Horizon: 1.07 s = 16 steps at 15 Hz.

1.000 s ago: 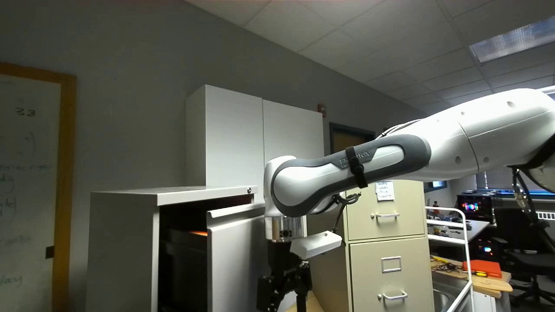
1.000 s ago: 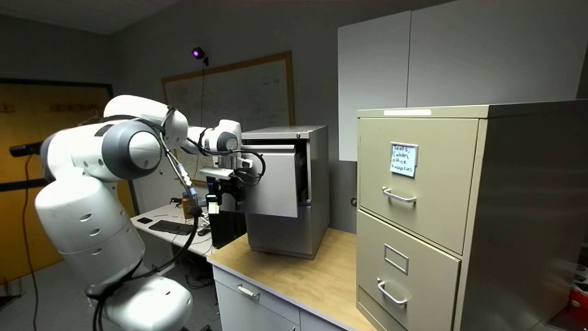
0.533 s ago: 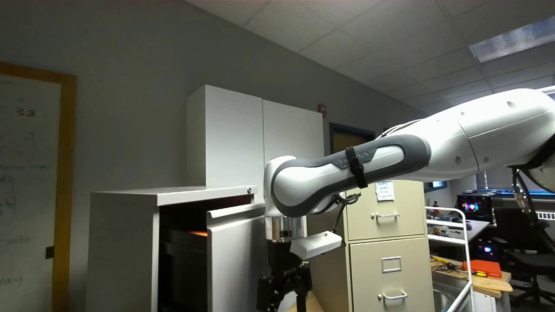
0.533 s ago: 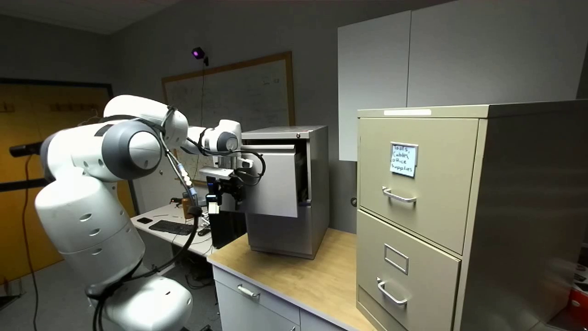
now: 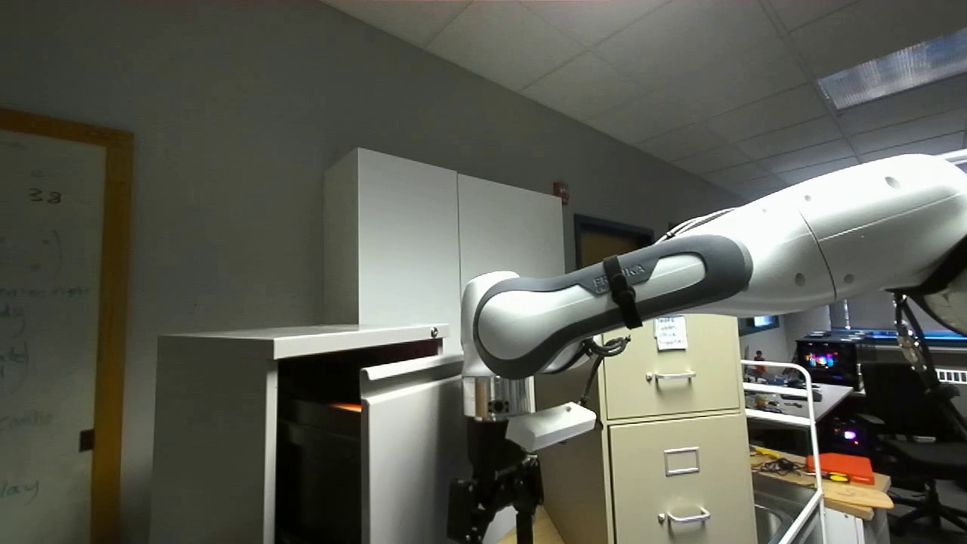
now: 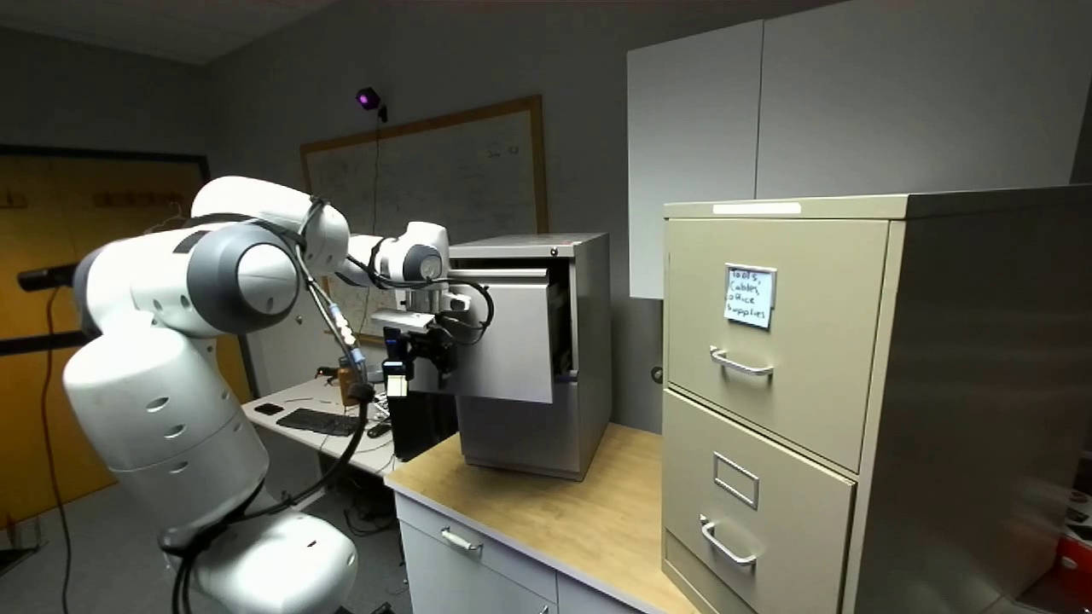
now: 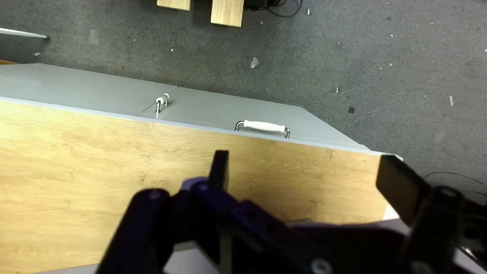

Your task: Close the top drawer of the left cabinet

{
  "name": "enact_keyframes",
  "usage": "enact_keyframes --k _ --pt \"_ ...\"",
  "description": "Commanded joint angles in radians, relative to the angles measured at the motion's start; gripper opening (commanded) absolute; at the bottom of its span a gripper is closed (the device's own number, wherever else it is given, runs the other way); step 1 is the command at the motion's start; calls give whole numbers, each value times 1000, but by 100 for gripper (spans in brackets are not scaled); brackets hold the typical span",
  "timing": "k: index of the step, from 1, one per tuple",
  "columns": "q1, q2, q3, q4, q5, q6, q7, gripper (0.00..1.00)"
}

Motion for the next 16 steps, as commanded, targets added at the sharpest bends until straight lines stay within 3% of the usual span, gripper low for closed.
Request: enact_keyframes --k 1,2,5,11,13,16 --pt "-4 -36 2 -13 -11 26 36 100" --pt "-6 -44 4 -17 -19 38 44 78" --pt "-14 -75 12 -28 -50 97 104 60" --pt "-38 -127 27 -39 -124 294 240 12" --pt "-49 -131 35 -31 -157 381 267 0" --pt "-63 -114 50 -7 -200 457 294 0"
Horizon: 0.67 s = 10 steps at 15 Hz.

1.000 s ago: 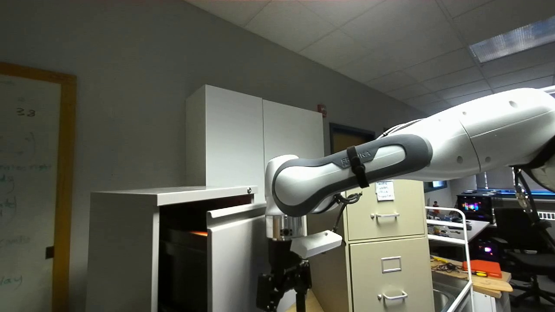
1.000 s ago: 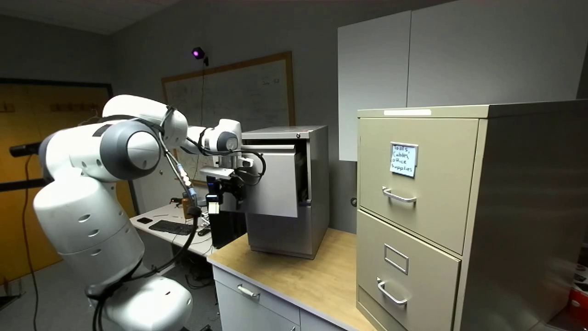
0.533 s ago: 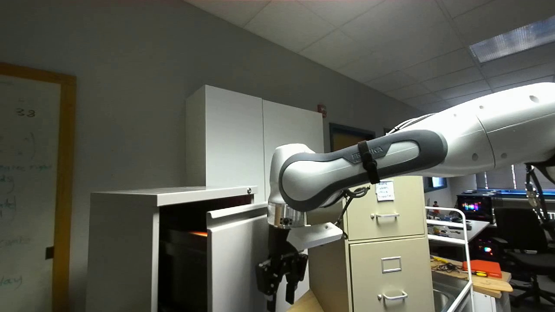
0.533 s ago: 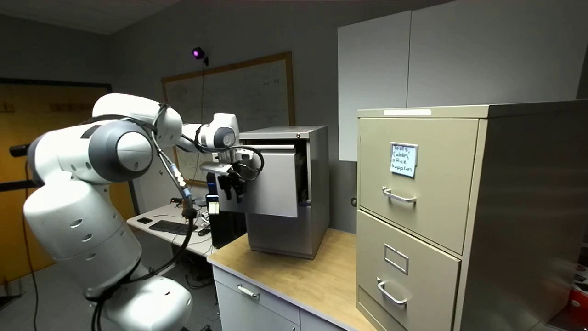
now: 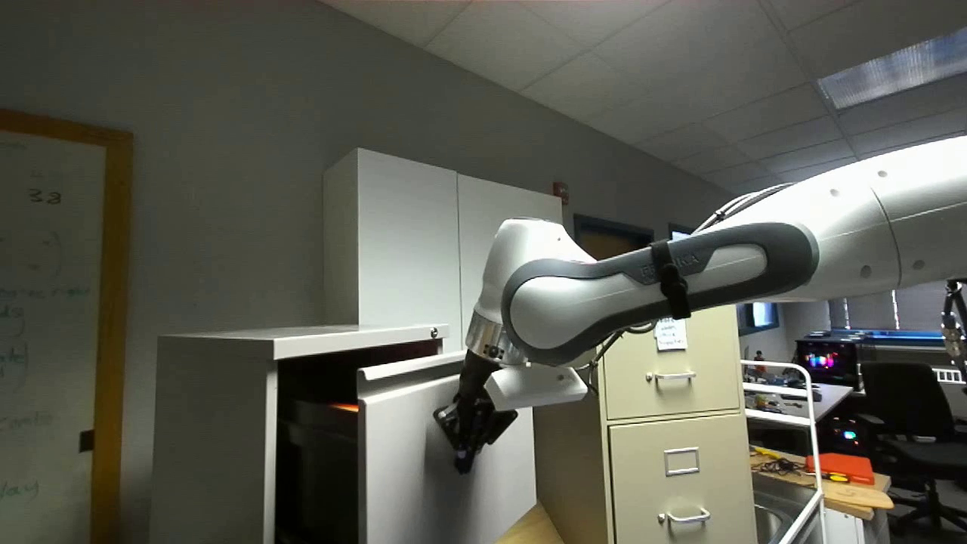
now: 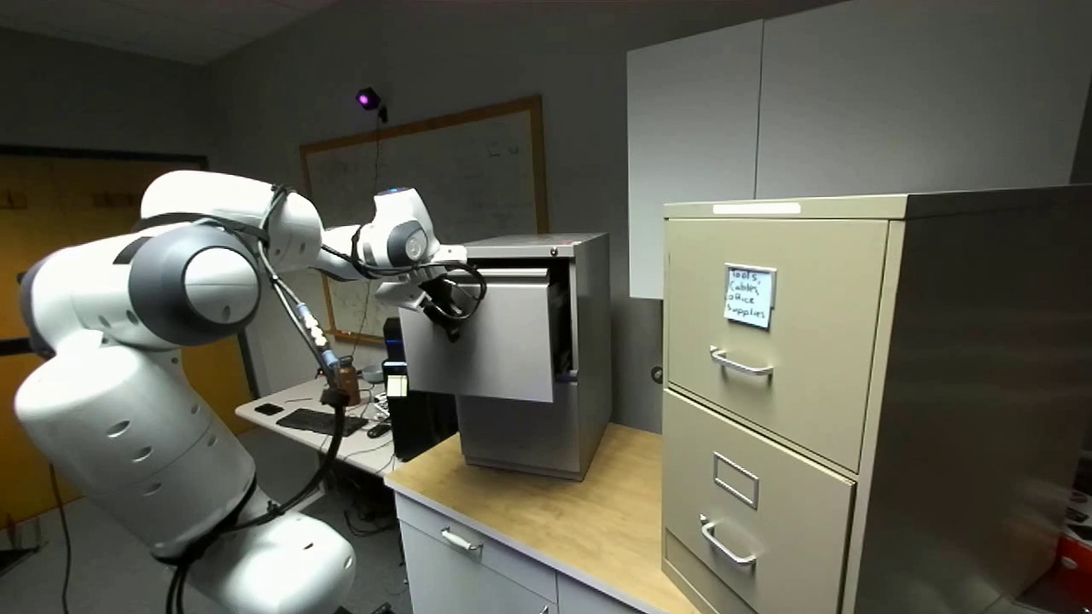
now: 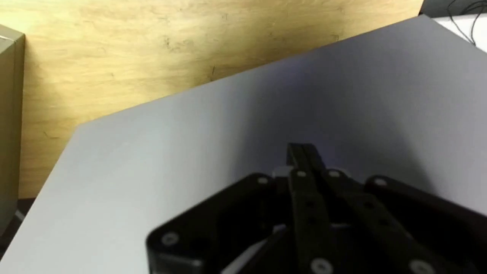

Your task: Close the top drawer of the left cabinet

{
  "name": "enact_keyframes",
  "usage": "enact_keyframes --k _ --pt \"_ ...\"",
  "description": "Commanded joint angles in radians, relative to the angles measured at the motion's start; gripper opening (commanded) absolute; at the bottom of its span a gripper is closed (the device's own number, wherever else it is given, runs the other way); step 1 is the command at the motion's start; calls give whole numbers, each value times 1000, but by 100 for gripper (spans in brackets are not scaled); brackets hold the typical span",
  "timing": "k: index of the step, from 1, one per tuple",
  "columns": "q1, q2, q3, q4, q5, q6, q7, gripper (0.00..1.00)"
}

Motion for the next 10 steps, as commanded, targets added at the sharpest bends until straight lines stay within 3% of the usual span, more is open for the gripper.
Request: enact_keyframes --k 1,10 --pt "-33 7 35 29 -61 98 51 0" --pt "-42 129 98 207 -181 145 59 0"
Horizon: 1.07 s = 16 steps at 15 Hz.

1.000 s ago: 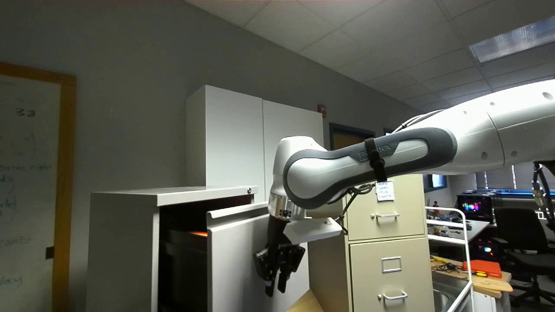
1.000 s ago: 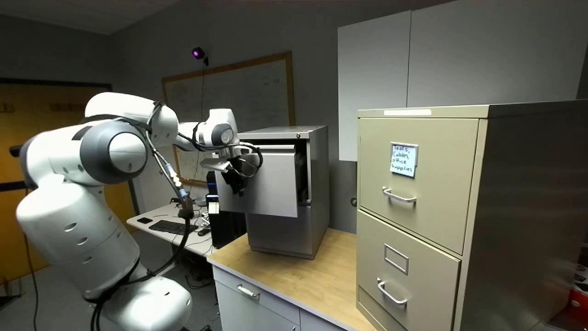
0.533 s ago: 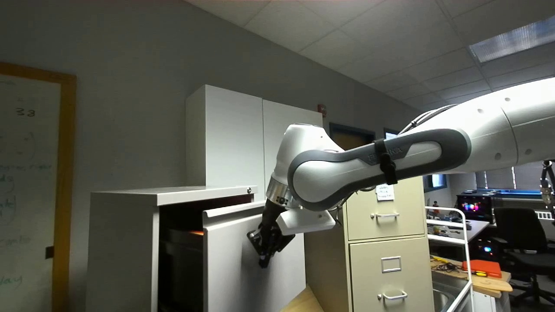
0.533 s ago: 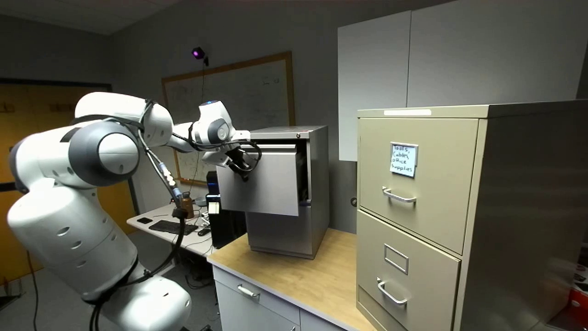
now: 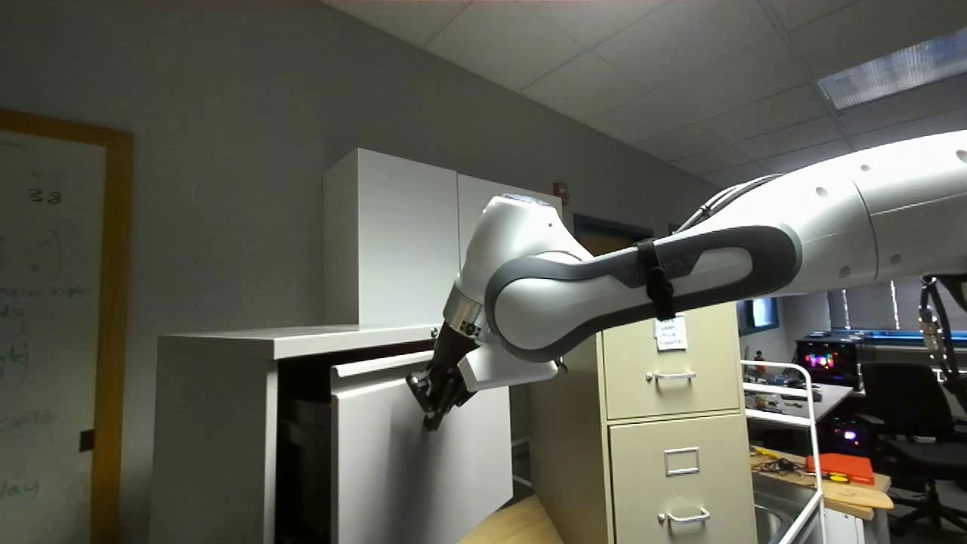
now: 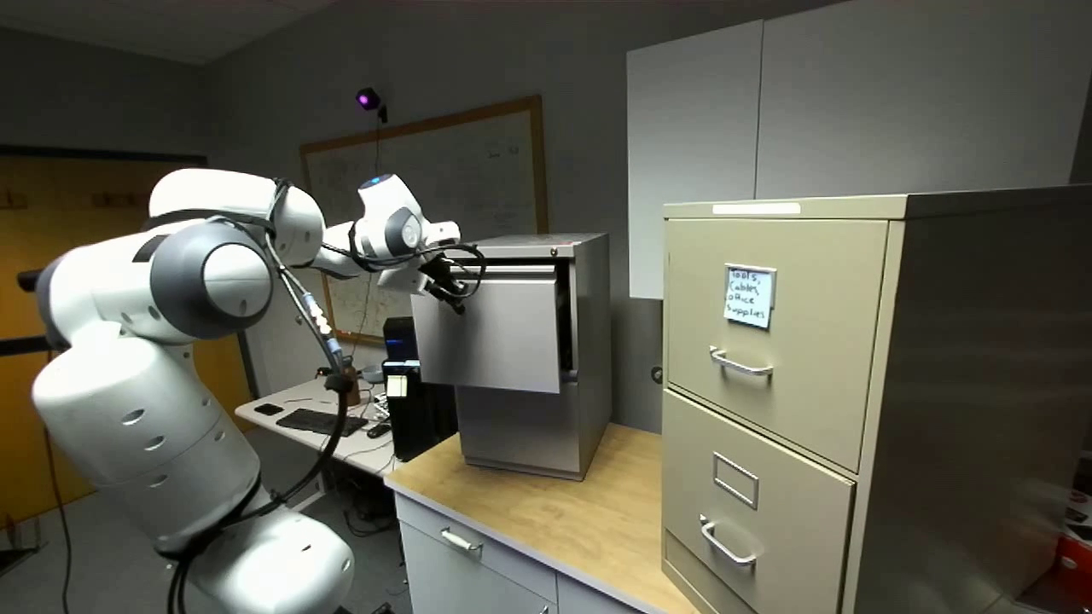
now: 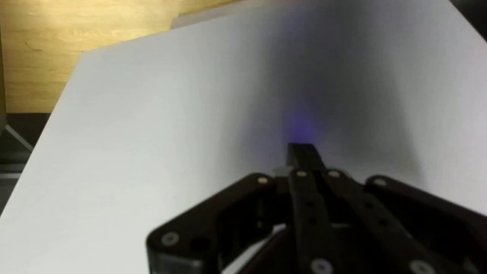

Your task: Close the top drawer of the left cabinet

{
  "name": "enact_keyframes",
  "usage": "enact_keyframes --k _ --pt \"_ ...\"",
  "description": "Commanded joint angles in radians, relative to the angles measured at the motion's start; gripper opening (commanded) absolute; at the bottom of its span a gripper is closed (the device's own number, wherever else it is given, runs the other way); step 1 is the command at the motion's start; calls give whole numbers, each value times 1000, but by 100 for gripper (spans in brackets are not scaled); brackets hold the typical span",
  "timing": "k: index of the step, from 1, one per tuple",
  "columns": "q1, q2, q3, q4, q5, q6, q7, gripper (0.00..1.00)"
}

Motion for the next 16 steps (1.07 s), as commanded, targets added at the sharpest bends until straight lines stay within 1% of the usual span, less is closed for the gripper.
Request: enact_keyframes --k 1,6,9,14,16 --pt "-8 98 46 146 -72 -3 28 0" --pt "18 199 85 300 -171 -26 28 0" --pt "46 277 93 405 -222 -49 19 0" --pt "116 423 71 592 -299 -93 8 0" --pt "146 482 52 677 -323 -137 0 0"
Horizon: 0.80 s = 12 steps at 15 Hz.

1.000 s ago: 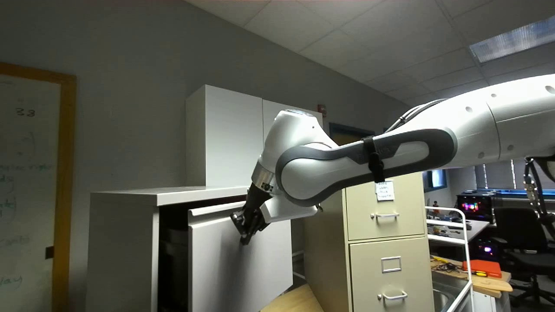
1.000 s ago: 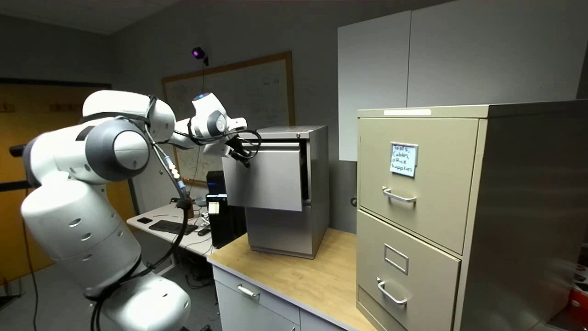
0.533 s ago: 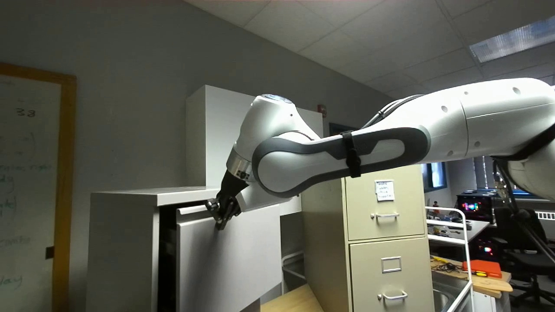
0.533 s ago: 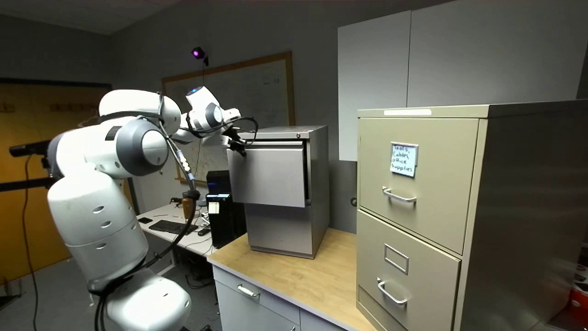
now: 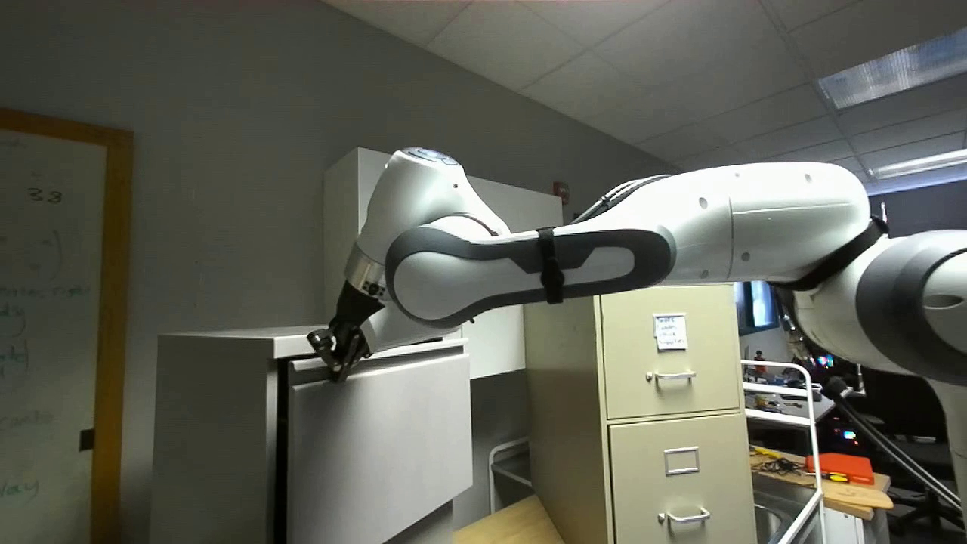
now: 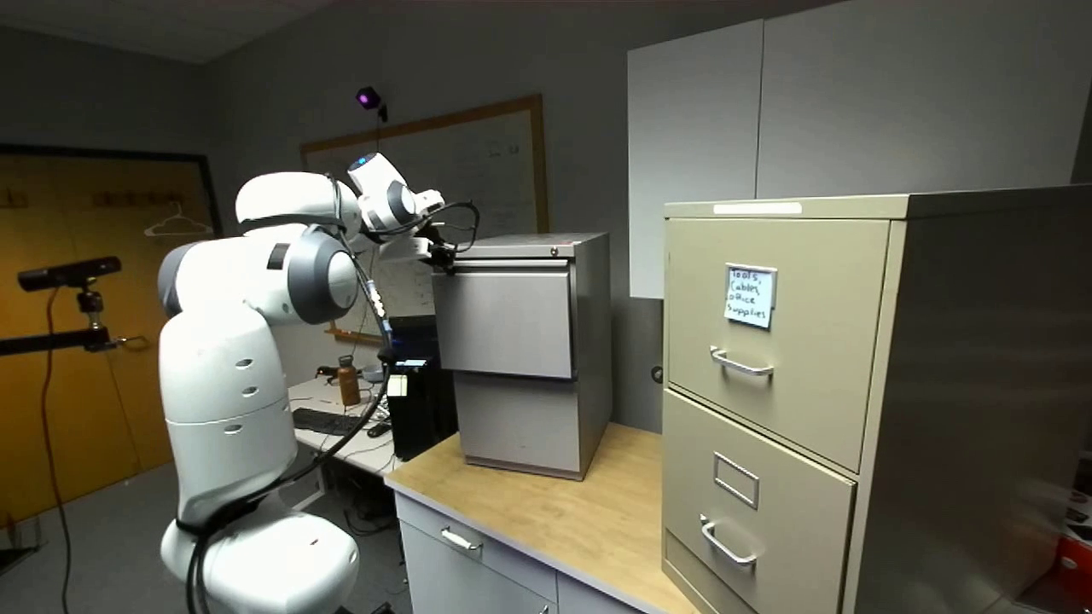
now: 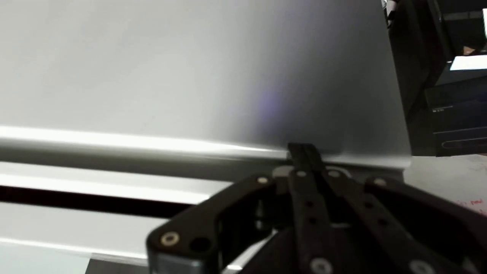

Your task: Close the top drawer of the left cabinet

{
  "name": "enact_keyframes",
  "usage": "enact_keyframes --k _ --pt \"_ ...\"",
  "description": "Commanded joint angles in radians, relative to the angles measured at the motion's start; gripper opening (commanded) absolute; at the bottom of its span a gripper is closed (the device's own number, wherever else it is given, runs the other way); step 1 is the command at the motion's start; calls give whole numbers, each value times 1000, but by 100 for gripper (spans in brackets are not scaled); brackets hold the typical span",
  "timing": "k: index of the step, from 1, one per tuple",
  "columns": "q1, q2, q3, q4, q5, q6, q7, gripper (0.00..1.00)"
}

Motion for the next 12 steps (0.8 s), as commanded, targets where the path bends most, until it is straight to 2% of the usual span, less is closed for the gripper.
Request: enact_keyframes --k 1,8,12 --pt "66 161 -35 225 -50 -70 -8 0" --pt "158 345 -131 486 -20 -147 -37 0" --pt "196 404 -169 596 -12 -242 -45 0"
